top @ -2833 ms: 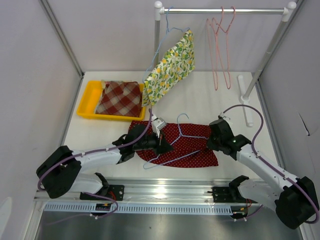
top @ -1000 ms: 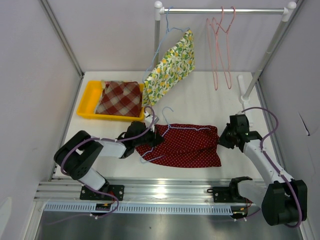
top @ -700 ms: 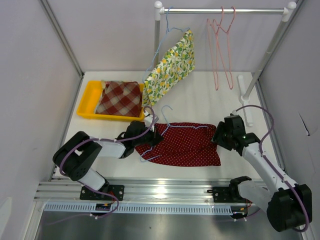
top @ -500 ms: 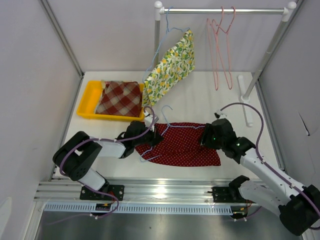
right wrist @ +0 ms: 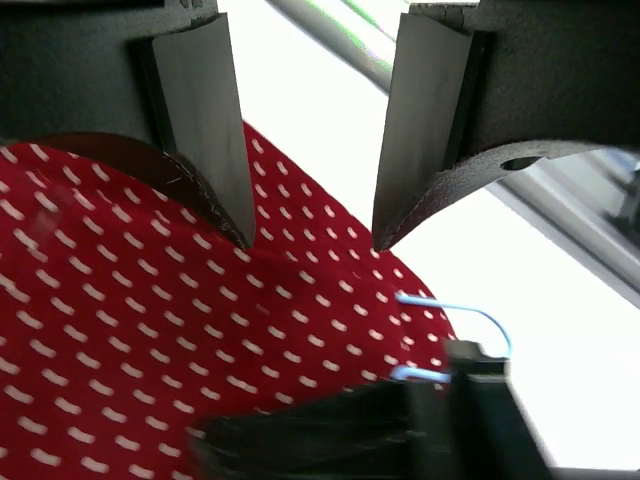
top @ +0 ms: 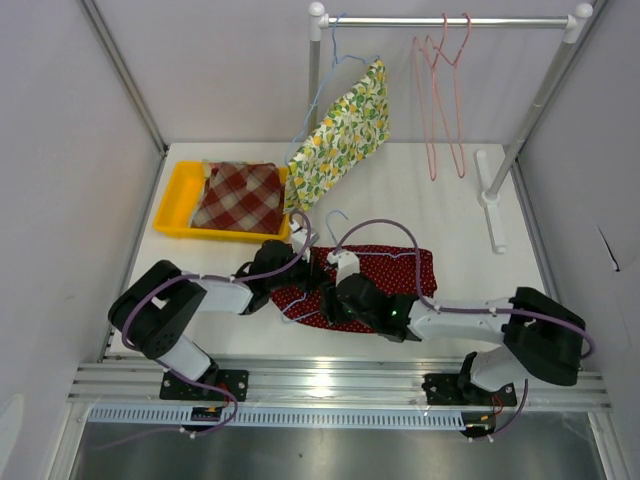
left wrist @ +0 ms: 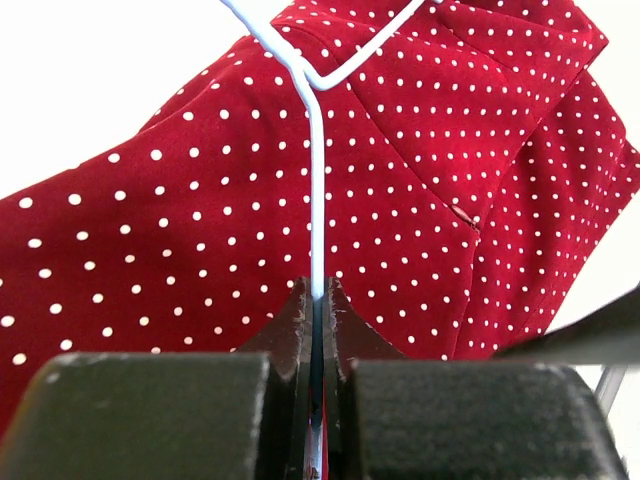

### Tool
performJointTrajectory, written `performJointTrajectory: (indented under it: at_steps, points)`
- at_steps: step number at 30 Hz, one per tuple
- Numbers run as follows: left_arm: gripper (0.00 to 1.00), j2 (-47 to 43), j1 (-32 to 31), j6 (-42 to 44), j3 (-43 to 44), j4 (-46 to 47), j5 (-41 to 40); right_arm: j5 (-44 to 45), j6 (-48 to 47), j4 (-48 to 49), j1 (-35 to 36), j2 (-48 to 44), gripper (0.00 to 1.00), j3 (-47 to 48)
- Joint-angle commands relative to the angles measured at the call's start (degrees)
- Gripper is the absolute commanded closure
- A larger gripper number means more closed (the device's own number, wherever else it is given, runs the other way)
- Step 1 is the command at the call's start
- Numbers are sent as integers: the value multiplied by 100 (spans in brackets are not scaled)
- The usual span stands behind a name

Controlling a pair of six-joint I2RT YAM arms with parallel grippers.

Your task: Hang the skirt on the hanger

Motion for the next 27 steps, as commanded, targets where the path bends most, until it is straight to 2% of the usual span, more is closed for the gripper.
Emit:
performJointTrajectory:
  at_steps: [1,7,19,22,25,27]
  points:
    - [100,51,52,107,224,284,220,593,-545,1420,281,436,44,276]
    - [100,112,52,107,260,266,255,1147,-695,1668,668,1051,43,470]
    - [100,183,43,115,286,266,299,1780,-581,1634,861,1843,44,655]
    - [100,183,52,115,295,258,308,1877,-529,1563,861,1992,48,690]
    - [100,165,52,124,295,249,308,2026,-476,1467,870,2028,56,681]
    - [100,165,43,133,287,249,308,2061,-423,1405,879,1940,69,672]
